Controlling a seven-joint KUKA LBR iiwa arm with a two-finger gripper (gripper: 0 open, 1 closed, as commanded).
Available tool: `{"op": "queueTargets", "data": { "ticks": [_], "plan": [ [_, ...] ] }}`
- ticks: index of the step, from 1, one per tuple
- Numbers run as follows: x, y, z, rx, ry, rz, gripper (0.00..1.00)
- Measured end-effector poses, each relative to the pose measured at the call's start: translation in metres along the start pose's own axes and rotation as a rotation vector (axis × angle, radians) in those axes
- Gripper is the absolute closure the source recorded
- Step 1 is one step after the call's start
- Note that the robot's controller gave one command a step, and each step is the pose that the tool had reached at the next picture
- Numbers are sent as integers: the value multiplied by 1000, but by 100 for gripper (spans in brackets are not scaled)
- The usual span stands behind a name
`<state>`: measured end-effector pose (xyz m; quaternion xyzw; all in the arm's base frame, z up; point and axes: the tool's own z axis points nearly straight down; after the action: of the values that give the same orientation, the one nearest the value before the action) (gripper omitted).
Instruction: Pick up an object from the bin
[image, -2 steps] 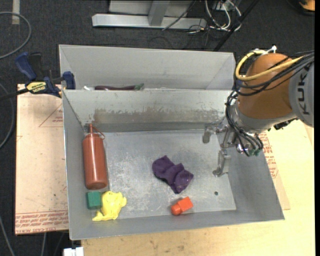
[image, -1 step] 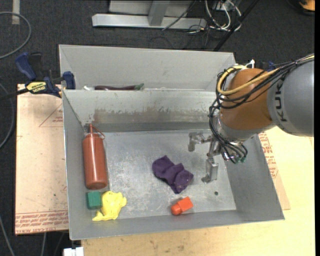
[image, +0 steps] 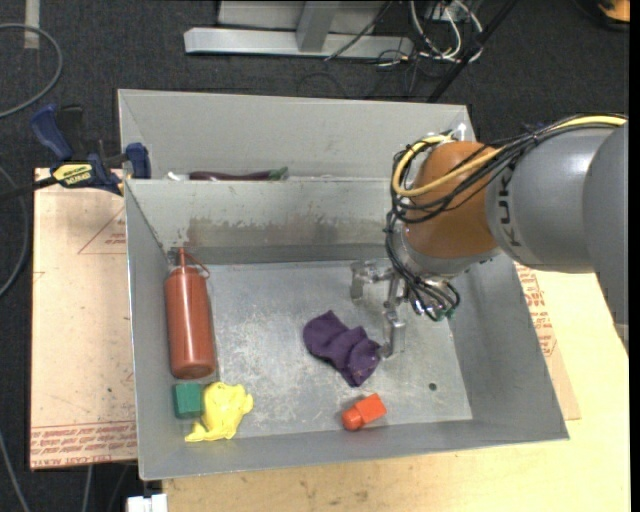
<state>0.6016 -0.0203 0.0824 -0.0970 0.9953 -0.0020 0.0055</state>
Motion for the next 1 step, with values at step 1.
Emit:
{"op": "queueTargets", "data": {
  "ticks": [1],
  "plan": [
    [-4, 15, 16, -5, 1, -64, 0]
  ]
}}
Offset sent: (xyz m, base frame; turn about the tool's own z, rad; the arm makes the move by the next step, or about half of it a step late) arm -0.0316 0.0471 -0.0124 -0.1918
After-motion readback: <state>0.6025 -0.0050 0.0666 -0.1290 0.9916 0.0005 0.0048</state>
